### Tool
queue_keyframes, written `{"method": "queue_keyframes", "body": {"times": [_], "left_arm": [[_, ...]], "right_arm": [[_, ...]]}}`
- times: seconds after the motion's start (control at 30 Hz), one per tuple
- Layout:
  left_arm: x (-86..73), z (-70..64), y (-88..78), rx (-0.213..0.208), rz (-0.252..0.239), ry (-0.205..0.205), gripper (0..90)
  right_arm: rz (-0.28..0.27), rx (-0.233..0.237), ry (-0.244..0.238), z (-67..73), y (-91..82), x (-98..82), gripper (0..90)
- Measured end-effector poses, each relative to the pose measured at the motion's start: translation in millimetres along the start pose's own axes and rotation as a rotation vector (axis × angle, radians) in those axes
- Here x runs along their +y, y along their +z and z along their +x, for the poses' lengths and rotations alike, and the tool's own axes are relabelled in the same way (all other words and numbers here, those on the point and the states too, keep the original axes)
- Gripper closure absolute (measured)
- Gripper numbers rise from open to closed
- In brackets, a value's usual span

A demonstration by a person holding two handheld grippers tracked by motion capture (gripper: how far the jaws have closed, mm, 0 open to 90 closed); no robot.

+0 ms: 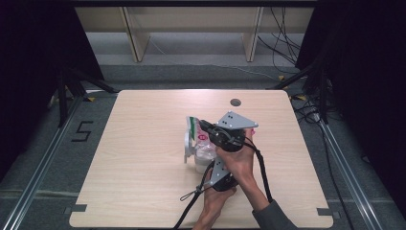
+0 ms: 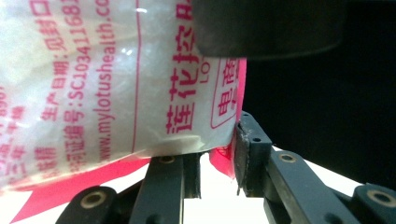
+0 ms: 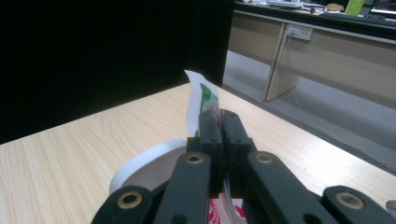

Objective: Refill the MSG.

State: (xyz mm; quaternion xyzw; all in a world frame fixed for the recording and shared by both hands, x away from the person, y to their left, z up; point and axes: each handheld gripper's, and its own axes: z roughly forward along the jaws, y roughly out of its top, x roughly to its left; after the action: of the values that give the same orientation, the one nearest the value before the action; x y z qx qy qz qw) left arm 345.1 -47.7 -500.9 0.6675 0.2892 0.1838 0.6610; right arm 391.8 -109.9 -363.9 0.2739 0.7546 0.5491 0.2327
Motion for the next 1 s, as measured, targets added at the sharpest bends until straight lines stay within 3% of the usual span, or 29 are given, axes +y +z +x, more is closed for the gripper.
{"method": "queue_keyframes", "body": {"times": [0.2,0.27,0.37,0.47,0.53,0.6,0.63,0.7,0.8,0.87,1.0], "left_arm": [[-0.8,0.0,0.8,0.008,-0.007,-0.010,73.6],[-0.9,0.6,0.4,0.006,0.006,0.004,73.6],[-3.0,1.0,1.5,0.007,0.003,-0.001,73.6],[-0.5,0.1,0.3,0.008,-0.008,-0.004,73.6],[1.0,-0.3,0.4,0.002,-0.020,-0.006,73.6],[-1.0,0.4,0.9,0.001,0.002,0.008,73.6],[-2.7,0.6,1.6,0.005,0.005,0.004,73.5],[-3.9,1.8,2.2,0.005,0.005,-0.001,73.6],[-2.3,1.1,1.2,0.005,0.002,0.001,73.6],[-1.7,0.6,0.6,0.008,-0.003,-0.001,73.6],[-1.9,0.7,0.7,0.009,0.002,0.004,73.6]], "right_arm": [[-0.005,0.005,0.005,-1.2,0.8,-1.0,89.7],[-0.004,-0.004,-0.011,-1.7,1.0,-1.0,89.8],[0.013,0.002,0.002,-1.8,3.9,-4.1,89.7],[-0.004,0.001,0.011,-1.4,1.3,-1.3,89.8],[-0.017,0.008,-0.017,-0.7,0.0,1.3,89.7],[-0.005,-0.013,-0.003,1.4,0.6,0.1,89.8],[0.008,-0.009,-0.025,-0.6,2.6,-1.6,89.7],[0.016,-0.002,0.005,-2.2,5.9,-6.2,89.8],[0.007,0.002,0.000,-1.6,3.8,-4.0,89.7],[-0.007,-0.022,-0.016,-1.8,3.1,-2.9,89.8],[-0.001,0.008,0.008,-1.7,2.5,-2.6,89.8]]}}
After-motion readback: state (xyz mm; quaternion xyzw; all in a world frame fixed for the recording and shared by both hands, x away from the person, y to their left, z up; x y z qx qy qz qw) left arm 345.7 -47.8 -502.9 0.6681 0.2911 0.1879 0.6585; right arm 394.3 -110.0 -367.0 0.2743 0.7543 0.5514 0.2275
